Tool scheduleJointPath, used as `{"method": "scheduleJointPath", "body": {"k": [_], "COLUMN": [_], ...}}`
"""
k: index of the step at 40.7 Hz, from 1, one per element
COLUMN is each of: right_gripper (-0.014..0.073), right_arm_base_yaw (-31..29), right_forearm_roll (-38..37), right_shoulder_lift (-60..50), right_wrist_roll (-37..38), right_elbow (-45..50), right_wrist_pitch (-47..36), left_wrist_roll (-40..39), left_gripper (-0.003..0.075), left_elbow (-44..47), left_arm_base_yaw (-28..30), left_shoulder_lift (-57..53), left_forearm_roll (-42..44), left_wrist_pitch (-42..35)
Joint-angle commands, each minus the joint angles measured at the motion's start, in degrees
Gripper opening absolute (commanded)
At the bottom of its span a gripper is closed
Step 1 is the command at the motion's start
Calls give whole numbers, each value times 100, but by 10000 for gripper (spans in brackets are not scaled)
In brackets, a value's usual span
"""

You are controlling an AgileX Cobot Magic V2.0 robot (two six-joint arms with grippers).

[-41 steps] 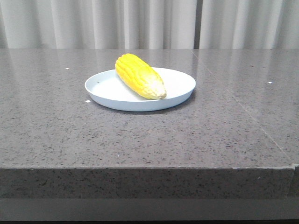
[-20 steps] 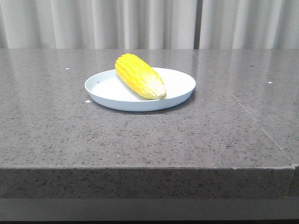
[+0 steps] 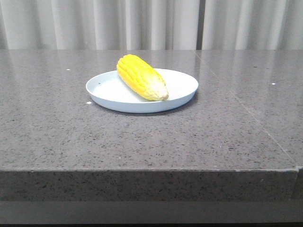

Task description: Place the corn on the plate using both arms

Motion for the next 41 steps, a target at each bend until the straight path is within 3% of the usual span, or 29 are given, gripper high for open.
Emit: {"method": "scheduleJointPath", "body": {"k": [1,8,13,28,41], "right_gripper": [-87,-87,-87,-87,-87], "right_arm_base_yaw": [-530,-1286,-1588,-1681,-1681], "right_forearm_roll": [-84,36,339,450,450], "right_shoulder_lift": [-514,-1294,-1279,-1273,-1273], "right_wrist_roll": [-28,-28,-22,-22,-16], "right_elbow": [562,1835,2414,2386,2386], "right_wrist_pitch": [-1300,-2343,-2951,-2735,-3076], "left_wrist_roll": [-28,-28,-28,-28,-28], "left_gripper": [-20,-20,-20,-20,-20], "left_elbow": [132,132,132,132,132], "left_arm_base_yaw": [15,15,15,15,15], "left_shoulder_lift": [-96,-96,-96,-84,-84], "left_forearm_roll": [-46,-46,-46,-46,-46], "left_wrist_pitch": [-501,-501,-501,-501,-501]}}
